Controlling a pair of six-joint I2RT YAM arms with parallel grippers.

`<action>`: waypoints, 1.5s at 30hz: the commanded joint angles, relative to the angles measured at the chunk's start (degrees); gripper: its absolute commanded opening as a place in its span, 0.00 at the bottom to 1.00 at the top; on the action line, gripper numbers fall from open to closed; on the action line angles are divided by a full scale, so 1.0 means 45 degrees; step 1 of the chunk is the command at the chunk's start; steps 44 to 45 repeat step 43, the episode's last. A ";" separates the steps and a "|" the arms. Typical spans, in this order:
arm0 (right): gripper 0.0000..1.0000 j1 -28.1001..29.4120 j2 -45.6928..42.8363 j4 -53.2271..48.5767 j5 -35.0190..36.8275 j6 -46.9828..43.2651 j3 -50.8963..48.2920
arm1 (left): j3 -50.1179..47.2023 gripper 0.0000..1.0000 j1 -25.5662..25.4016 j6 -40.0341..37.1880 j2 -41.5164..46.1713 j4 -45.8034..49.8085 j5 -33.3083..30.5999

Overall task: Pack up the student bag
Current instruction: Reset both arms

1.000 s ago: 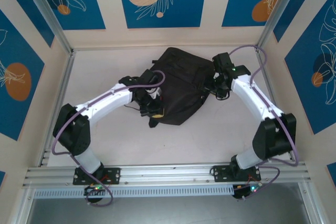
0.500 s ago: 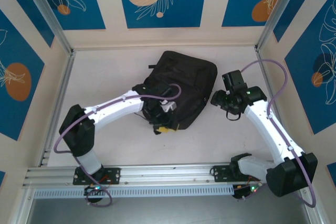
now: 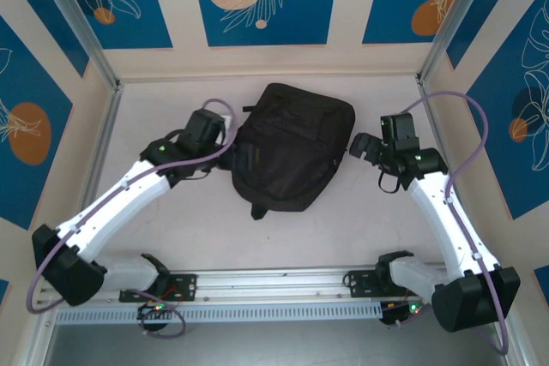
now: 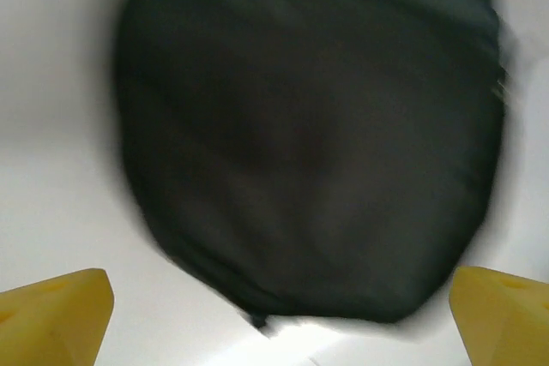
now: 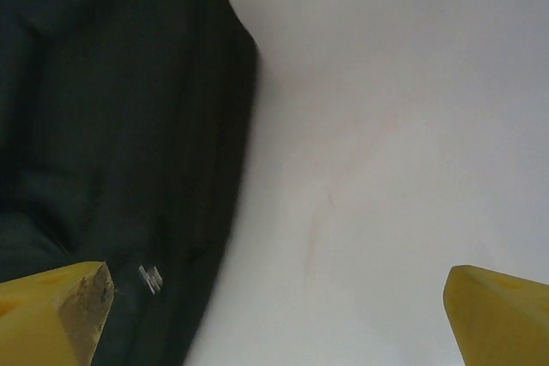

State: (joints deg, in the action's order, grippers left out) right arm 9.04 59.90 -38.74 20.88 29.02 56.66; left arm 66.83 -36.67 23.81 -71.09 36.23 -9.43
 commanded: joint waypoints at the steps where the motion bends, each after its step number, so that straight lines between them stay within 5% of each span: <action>1: 0.99 -0.0167 -0.0267 0.4871 -0.1475 -0.3855 -0.1854 | -0.2491 1.00 0.0563 -0.4304 0.0279 -0.3289 -0.6037; 3: 0.99 -0.0153 0.0505 0.4881 -0.1655 -0.4423 -0.1930 | -0.4143 1.00 0.1709 -0.5439 0.0682 -0.5330 -0.5543; 7: 0.99 -0.0294 0.0384 0.8363 -0.2387 -0.5815 -0.4475 | -0.8051 1.00 0.4705 -0.5650 0.1791 -0.9723 -0.1317; 11: 0.99 -0.1982 0.0114 1.5849 -0.3382 -0.4249 -0.8761 | -0.9957 1.00 0.5605 -0.4949 0.0638 -1.3261 -0.2413; 14: 0.99 -0.2970 0.1881 1.8772 -0.5340 -0.4859 -0.9656 | -1.0290 1.00 0.5744 -0.5262 -0.0943 -1.6685 -0.2235; 18: 0.99 -0.3410 0.4468 2.2371 -0.6158 -0.4364 -0.9858 | -0.9064 1.00 0.6105 -0.6282 -0.3652 -1.7872 -0.1539; 19: 0.99 -0.3381 0.5224 2.3061 -0.6360 -0.4520 -0.9908 | -0.8753 1.00 0.6632 -0.5971 -0.3306 -1.6475 0.0008; 21: 0.99 -0.3028 0.6922 2.5265 -0.5933 -0.4503 -0.9969 | -0.9517 1.00 0.7240 -0.6066 -0.3671 -1.8146 0.1855; 24: 0.99 -0.2547 0.5881 1.9897 -0.3832 -0.4650 -0.8088 | -0.9683 1.00 0.7269 -0.5907 -0.3822 -1.8596 0.1627; 28: 0.99 -0.1873 0.6214 1.9836 -0.2263 -0.4806 -0.7666 | -0.9748 1.00 0.7317 -0.5897 -0.3764 -1.8659 0.1685; 45: 0.99 -0.1852 0.6164 1.9613 -0.2961 -0.5107 -0.7582 | -0.9694 1.00 0.7323 -0.5897 -0.3754 -1.8558 0.1724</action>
